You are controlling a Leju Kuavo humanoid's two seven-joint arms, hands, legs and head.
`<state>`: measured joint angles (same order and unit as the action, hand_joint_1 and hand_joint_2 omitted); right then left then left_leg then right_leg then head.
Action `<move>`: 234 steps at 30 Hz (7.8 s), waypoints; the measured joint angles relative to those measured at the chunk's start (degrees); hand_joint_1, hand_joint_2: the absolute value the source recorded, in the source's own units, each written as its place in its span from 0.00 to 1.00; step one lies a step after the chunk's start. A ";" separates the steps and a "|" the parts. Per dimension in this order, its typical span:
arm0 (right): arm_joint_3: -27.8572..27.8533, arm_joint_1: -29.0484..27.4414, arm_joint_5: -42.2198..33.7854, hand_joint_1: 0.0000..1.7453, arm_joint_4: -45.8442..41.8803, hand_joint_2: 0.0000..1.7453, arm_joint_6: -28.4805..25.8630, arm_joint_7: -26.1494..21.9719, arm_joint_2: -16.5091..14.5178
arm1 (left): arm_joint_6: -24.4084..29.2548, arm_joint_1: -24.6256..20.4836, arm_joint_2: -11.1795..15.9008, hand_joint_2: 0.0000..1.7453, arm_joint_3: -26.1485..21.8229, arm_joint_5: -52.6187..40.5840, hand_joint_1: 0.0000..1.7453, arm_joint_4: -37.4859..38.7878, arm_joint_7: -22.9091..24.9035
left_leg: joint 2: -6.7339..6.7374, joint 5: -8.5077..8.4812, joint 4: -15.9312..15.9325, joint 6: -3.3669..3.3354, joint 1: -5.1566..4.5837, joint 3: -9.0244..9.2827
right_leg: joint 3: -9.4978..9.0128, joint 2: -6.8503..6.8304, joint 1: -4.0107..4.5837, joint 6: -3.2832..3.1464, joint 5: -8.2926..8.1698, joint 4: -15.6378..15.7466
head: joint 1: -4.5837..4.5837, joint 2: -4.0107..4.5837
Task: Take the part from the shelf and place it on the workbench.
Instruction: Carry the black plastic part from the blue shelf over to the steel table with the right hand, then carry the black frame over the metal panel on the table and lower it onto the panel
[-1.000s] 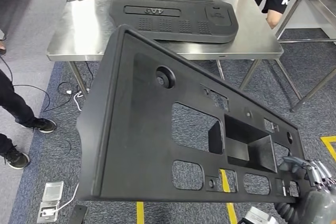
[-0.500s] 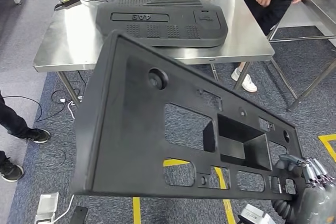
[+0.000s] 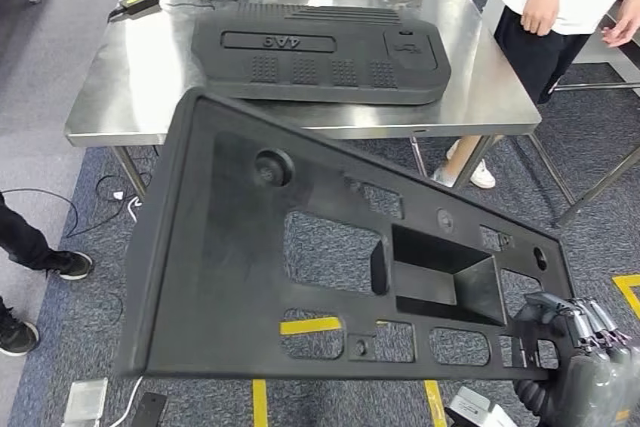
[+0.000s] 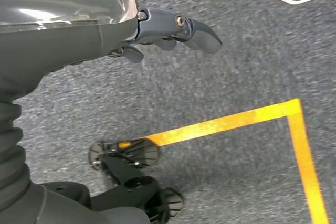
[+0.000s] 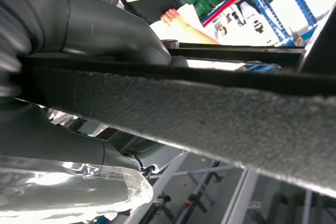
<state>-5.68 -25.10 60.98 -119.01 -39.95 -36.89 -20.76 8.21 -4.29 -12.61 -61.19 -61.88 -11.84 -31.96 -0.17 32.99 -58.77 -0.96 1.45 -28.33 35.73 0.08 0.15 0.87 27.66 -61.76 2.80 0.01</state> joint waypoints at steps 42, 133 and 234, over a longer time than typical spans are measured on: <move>-1.11 0.42 -3.57 1.00 -0.99 1.00 -0.01 -0.35 -0.05 | 0.16 -0.24 0.07 1.00 0.02 -1.11 0.00 0.01 -0.21 | -0.08 4.31 -14.71 2.01 -0.28 -9.33 | -4.50 0.49 -0.05 -2.60 2.39 3.60 | -0.27 0.00; -1.15 5.14 -2.90 1.00 1.68 1.00 0.02 -1.72 1.63 | -1.62 -0.90 0.34 1.00 0.54 -3.70 0.00 0.02 -0.82 | -0.43 -4.34 -1.78 0.20 -0.56 -6.57 | -8.72 0.18 -0.21 -0.27 5.24 5.23 | -0.35 -0.01; 34.17 71.08 27.72 0.00 84.16 0.50 20.22 45.15 17.17 | -2.28 -5.88 -0.15 0.00 12.32 -7.72 0.00 0.01 10.08 | -0.42 -4.59 -1.69 0.32 -0.40 -6.54 | -8.63 0.17 -0.05 -0.22 5.18 5.02 | -0.36 -0.01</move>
<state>28.49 45.98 88.70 -34.84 -19.73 8.26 -3.58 5.93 -10.17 -12.76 -48.87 -69.59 -11.82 -21.88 -0.59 28.40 -60.46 -0.64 1.04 -34.87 27.10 0.25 0.09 0.65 32.84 -56.74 2.44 0.00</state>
